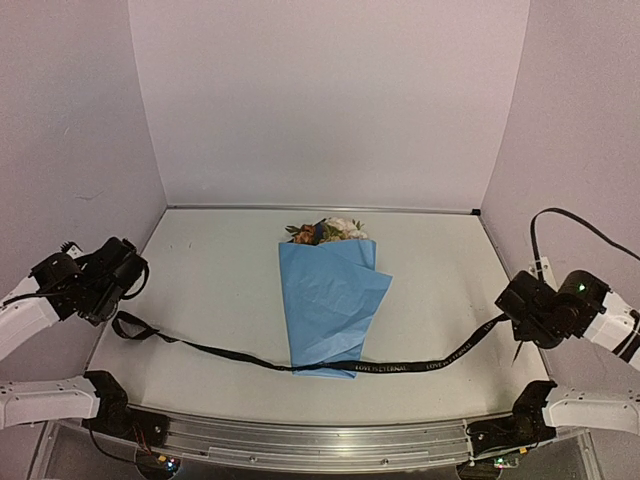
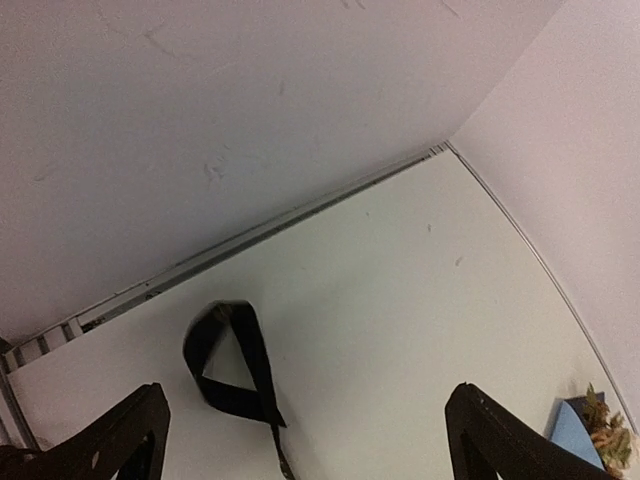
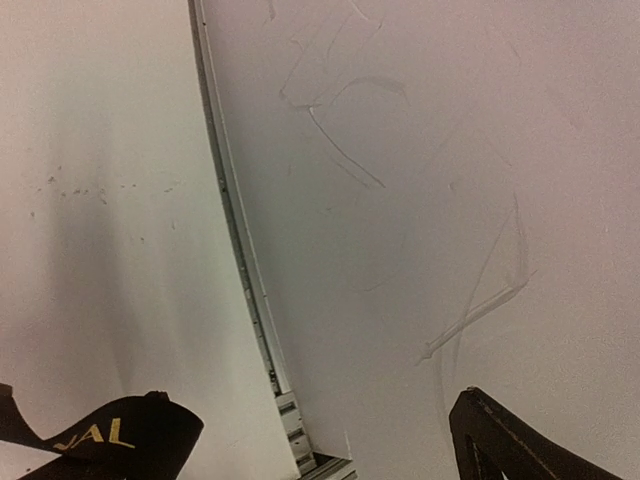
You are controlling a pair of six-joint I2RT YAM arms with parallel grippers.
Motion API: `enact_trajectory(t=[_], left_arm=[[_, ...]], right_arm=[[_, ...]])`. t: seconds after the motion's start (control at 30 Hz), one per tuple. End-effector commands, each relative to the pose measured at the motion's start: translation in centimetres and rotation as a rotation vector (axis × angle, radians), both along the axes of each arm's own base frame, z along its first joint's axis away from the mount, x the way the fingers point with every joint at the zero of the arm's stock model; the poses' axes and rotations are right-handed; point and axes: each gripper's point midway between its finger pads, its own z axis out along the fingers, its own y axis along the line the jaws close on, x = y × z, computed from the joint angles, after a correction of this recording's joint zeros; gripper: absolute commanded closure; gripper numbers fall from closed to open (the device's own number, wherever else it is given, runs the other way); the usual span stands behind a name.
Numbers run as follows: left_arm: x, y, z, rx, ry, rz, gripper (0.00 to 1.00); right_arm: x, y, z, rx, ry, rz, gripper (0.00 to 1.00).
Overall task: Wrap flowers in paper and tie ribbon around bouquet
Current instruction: Straighten the ribbon at the center of the board, then pick up the folded bouquet from the center of the board.
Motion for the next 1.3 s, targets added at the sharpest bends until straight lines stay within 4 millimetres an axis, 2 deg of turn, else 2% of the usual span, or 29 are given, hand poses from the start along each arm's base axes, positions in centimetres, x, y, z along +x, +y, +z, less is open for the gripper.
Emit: enact_trajectory(t=[0.0,0.1,0.17,0.27,0.47,0.53,0.6,0.7,0.77,0.83,0.9,1.13,1.27], left_arm=[[1.2,-2.6,3.2,-0.082,-0.053,-0.183,0.0],[2.4,-5.7,4.5,-0.126,-0.092,-0.367,0.01],[3.0,-7.8,4.3,-0.161,-0.071,-0.462,0.01],[4.3,-12.2,3.5,-0.216,-0.028,-0.646,0.01],[5.4,-21.3,1.8,-0.382,0.017,-1.023,0.01],[5.7,-23.0,1.6,-0.409,0.032,-1.086,0.01],[6.3,-23.9,1.2,-0.414,0.041,-1.11,0.01],[7.1,-25.2,0.6,-0.422,0.045,-1.143,0.02],[7.4,-26.2,-0.7,-0.437,0.075,-1.173,0.04],[7.4,-27.1,-1.9,-0.459,0.099,-1.208,0.05],[7.5,-28.3,-2.8,-0.483,0.116,-1.252,0.07],[7.7,-31.1,-6.7,-0.563,0.18,-1.347,0.13],[7.7,-32.1,-8.7,-0.597,0.217,-1.375,0.15]], right_arm=[[-3.4,-0.5,-0.8,0.138,0.129,-0.05,0.02],[-5.3,-0.8,-2.0,0.183,0.251,-0.137,0.02],[-6.6,-0.9,-2.7,0.204,0.345,-0.23,0.02],[-8.2,1.2,-4.8,0.341,0.54,-0.315,0.02],[-7.0,6.3,-4.4,0.597,0.715,-0.328,0.02],[-6.0,6.6,-3.1,0.628,0.658,-0.314,0.02],[-4.8,7.7,-2.6,0.7,0.597,-0.292,0.02],[-2.1,11.3,-3.1,0.857,0.541,-0.225,0.04],[-0.1,13.5,-3.6,0.865,0.49,-0.134,0.04],[2.1,15.9,-4.4,0.865,0.44,-0.04,0.04],[4.1,19.2,-5.5,0.918,0.409,0.038,0.04],[8.8,28.5,-8.3,1.042,0.357,0.238,0.07],[10.7,32.1,-10.3,1.12,0.352,0.263,0.11]])
